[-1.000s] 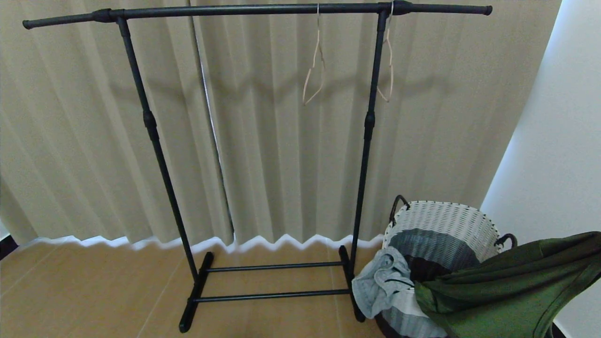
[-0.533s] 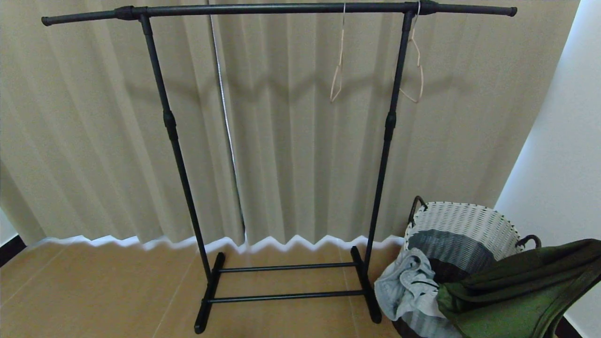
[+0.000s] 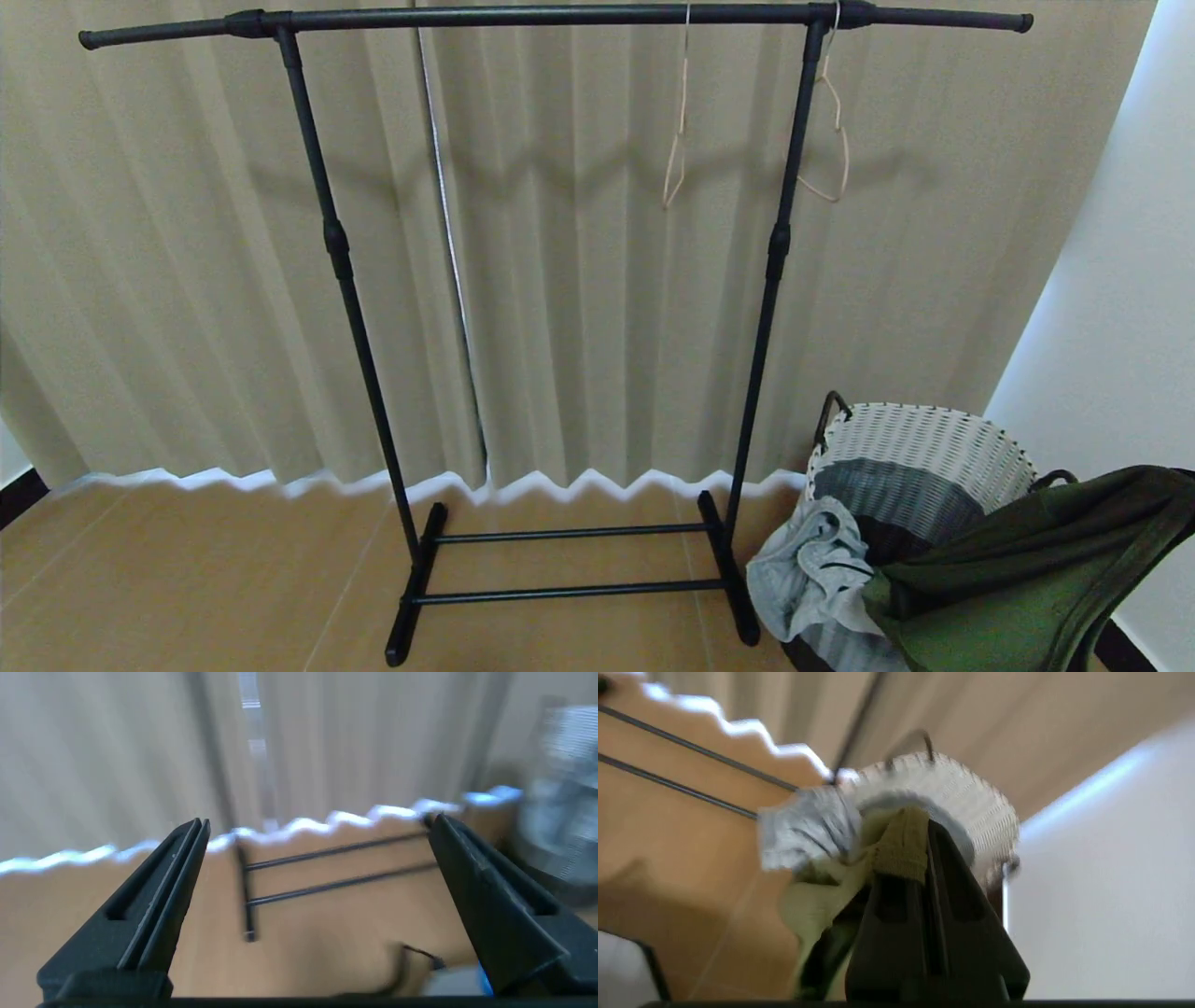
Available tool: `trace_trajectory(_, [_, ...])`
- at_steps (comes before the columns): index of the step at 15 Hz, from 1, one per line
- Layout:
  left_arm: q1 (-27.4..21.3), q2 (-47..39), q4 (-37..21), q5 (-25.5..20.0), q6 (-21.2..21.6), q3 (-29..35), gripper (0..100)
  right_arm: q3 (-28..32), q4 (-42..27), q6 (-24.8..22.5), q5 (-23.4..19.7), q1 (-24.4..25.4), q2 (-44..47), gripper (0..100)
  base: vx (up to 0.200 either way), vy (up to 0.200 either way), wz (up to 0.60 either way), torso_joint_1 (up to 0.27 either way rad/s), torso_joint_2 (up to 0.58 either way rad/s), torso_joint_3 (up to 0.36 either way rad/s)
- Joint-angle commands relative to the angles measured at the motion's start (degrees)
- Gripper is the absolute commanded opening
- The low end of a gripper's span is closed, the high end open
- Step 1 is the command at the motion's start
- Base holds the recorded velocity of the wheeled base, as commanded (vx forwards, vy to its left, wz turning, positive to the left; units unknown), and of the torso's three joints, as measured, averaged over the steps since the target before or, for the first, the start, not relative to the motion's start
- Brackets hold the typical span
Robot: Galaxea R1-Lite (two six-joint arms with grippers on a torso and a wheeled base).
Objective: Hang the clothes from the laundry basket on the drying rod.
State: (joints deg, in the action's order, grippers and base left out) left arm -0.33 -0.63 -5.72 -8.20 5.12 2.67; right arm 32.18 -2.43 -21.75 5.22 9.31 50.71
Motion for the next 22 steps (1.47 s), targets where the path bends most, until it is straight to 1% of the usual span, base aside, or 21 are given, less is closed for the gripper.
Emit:
trace_trajectory(1, [0.0,-0.1,0.2,-1.8,0.1,1.4,100,7.5,-3.9,0.0,0.0,6.0,1.8,0,0.0,0.0,0.0,0.0,0.0,0.0])
trace_trajectory(2, [-0.2,-0.8,0.1,-7.1,0.5,5.1,100,11.3,-6.7,0.5,-0.1,9.2,3.7,0,0.0,0.0,0.0,0.0,0.0,0.0])
trace_trajectory(3, [-0.1,-2.1,0.1,-7.4,0.9,6.3,100,12.2,-6.9,1.3,-0.2,10.3,4.7,0,0.0,0.0,0.0,0.0,0.0,0.0])
trace_trajectory(4, [0.0,-5.7,0.2,-7.6,2.9,8.7,100,13.6,-6.9,4.1,-0.4,12.2,6.8,0,0.0,0.0,0.0,0.0,0.0,0.0])
trace_trajectory(5, [-0.1,-11.4,0.2,-7.7,5.5,13.0,100,15.8,-7.0,7.6,-0.5,14.9,9.2,0,0.0,0.0,0.0,0.0,0.0,0.0])
trace_trajectory(7, [-0.3,-21.8,1.2,-8.7,8.0,19.2,100,19.6,-6.5,13.6,-0.7,18.4,12.6,0,0.0,0.0,0.0,0.0,0.0,0.0])
trace_trajectory(8, [-0.3,-23.6,1.9,-8.9,8.2,19.9,100,20.3,-6.3,15.5,-0.9,19.3,13.1,0,0.0,0.0,0.0,0.0,0.0,0.0])
trace_trajectory(9, [-0.6,-30.8,5.5,-9.5,8.0,21.7,100,22.8,-6.5,22.6,-2.4,22.2,14.3,0,0.0,0.0,0.0,0.0,0.0,0.0])
trace_trajectory(10, [-1.8,-35.7,9.2,-9.5,7.8,22.1,100,22.9,-6.6,24.3,-3.9,22.9,14.6,0,0.0,0.0,0.0,0.0,0.0,0.0])
trace_trajectory(11, [-3.9,-39.2,12.0,-9.3,7.6,22.5,100,22.7,-6.6,24.3,-4.7,22.9,14.5,0,0.0,0.0,0.0,0.0,0.0,0.0])
trace_trajectory(12, [-7.3,-42.5,13.8,-9.0,7.6,23.3,100,23.0,-6.4,24.2,-5.1,23.0,14.5,0,0.0,0.0,0.0,0.0,0.0,0.0])
trace_trajectory(13, [-10.0,-44.5,14.1,-9.0,7.6,24.1,100,23.3,-6.2,24.2,-5.3,23.1,14.5,0,0.0,0.0,0.0,0.0,0.0,0.0])
trace_trajectory(14, [-15.1,-47.5,14.1,-8.8,7.5,26.0,100,23.5,-6.0,24.2,-5.9,23.3,14.6,0,0.0,0.0,0.0,0.0,0.0,0.0])
trace_trajectory(15, [-21.9,-51.7,14.2,-8.6,6.3,28.5,100,23.4,-5.0,24.2,-7.1,23.4,14.8,0,0.0,0.0,0.0,0.0,0.0,0.0])
trace_trajectory(16, [-27.8,-55.3,14.2,-6.7,4.8,30.5,100,23.2,-4.1,24.2,-7.4,23.5,14.8,0,0.0,0.0,0.0,0.0,0.0,0.0])
trace_trajectory(18, [-39.3,-62.8,15.6,1.4,0.2,33.8,100,23.6,-3.5,24.2,-7.6,25.1,14.9,0,0.0,0.0,0.0,0.0,0.0,0.0])
trace_trajectory(19, [-42.6,-66.4,17.5,3.5,-1.7,34.8,100,23.6,-2.9,23.9,-7.5,26.0,14.9,0,0.0,0.0,0.0,0.0,0.0,0.0])
trace_trajectory(20, [-45.5,-69.7,18.7,4.2,-2.0,35.4,100,23.7,-2.4,22.9,-7.6,26.5,14.9,0,0.0,0.0,0.0,0.0,0.0,0.0])
trace_trajectory(21, [-46.6,-71.2,18.7,4.2,-2.0,35.7,100,23.8,-2.4,22.5,-7.6,26.5,15.0,0,0.0,0.0,0.0,0.0,0.0,0.0])
trace_trajectory(22, [-50.6,-76.4,19.0,4.3,-3.4,37.9,100,24.1,-2.3,21.6,-7.5,26.5,15.6,0,0.0,0.0,0.0,0.0,0.0,0.0])
